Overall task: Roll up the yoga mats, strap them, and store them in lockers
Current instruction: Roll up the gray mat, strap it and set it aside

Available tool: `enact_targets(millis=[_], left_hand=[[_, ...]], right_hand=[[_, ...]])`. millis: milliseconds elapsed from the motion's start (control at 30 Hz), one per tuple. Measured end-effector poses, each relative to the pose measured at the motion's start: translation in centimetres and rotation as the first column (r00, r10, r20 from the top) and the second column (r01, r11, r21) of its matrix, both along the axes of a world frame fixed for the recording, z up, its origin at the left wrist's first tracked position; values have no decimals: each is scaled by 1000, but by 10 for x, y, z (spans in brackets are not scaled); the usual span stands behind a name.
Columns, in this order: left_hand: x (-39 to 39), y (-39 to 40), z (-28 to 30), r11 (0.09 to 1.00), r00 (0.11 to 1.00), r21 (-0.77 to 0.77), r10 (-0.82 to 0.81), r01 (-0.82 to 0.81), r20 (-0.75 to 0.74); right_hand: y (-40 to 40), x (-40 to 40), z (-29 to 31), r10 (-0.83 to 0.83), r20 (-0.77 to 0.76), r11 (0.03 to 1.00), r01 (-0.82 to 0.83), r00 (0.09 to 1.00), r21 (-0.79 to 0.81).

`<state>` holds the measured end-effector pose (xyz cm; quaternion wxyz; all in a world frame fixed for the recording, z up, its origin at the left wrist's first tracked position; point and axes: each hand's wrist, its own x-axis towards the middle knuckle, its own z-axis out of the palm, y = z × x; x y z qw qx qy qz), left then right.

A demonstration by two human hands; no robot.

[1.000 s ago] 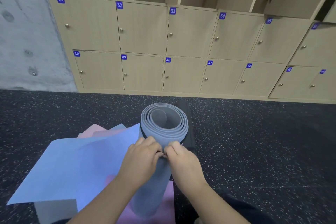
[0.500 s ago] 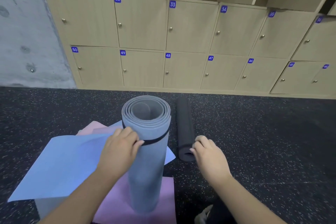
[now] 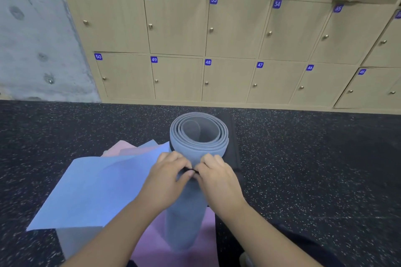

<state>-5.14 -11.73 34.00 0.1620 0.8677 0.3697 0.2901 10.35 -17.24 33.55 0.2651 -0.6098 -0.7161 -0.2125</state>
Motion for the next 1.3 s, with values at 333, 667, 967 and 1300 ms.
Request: enact_targets(millis=[333, 667, 967, 1300], left_hand=[[4, -3, -2, 946, 988, 313, 123, -87, -98], [-33, 29, 1, 848, 993, 528, 100, -51, -66], [-44, 47, -24, 964, 995, 245, 101, -99, 1], [-50, 50, -71, 997, 988, -13, 72, -75, -135]], right_hand=[[-16, 20, -6, -39, 53, 998, 37, 998, 42], [-15, 66, -5, 43, 37, 998, -41, 998, -57], [2, 71, -20, 48, -300, 968, -119, 953, -222], [1, 73, -57, -54, -349, 921, -88, 935, -378]])
